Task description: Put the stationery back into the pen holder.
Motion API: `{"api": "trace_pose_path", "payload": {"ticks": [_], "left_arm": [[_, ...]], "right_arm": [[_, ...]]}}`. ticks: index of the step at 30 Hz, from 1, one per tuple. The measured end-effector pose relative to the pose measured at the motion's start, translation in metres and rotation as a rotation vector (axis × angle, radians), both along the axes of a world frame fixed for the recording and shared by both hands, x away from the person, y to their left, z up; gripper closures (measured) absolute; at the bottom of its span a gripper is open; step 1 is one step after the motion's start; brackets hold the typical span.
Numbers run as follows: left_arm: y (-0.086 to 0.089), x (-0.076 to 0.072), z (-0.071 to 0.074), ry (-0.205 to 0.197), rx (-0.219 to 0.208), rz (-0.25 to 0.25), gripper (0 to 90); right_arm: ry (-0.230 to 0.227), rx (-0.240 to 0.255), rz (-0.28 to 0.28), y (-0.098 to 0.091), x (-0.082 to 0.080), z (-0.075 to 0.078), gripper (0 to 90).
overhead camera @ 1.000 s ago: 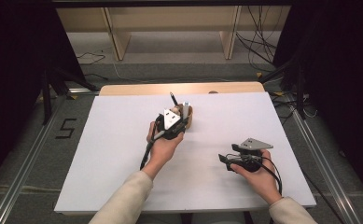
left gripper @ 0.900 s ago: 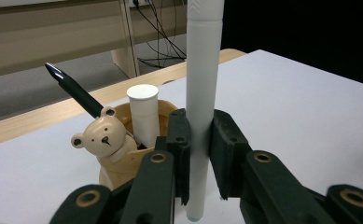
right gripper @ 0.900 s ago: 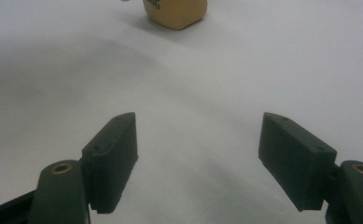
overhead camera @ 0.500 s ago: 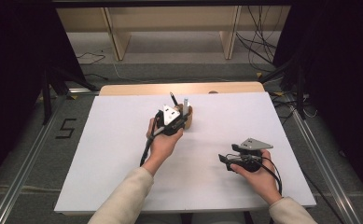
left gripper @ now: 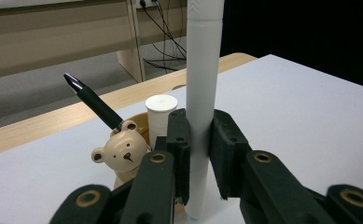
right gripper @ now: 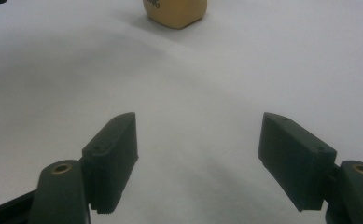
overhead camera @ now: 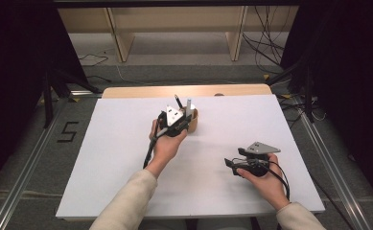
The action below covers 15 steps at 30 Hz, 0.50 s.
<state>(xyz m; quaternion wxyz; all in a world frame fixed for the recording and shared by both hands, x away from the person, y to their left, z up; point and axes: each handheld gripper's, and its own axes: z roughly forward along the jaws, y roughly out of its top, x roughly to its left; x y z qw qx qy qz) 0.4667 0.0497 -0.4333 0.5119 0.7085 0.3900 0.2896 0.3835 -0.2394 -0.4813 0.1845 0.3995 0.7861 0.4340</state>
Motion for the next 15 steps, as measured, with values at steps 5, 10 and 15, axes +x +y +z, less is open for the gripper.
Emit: {"api": "trace_pose_path", "payload": {"ticks": [5, 10, 15], "left_arm": [[-0.0006, 0.0017, 0.0019, -0.004, -0.002, -0.001, 78.4], [-0.0007, 0.0043, 0.0041, -0.007, -0.002, 0.003, 78.4], [-0.0004, 0.0062, 0.0065, -0.011, -0.001, 0.005, 78.4]], "right_arm": [[0.000, 0.001, 0.001, 0.0002, 0.0001, -0.0003, 28.6], [0.003, -0.001, 0.000, 0.0002, 0.0001, -0.0004, 28.6], [0.002, -0.001, 0.001, 0.0003, 0.0001, -0.0007, 28.6]]}}
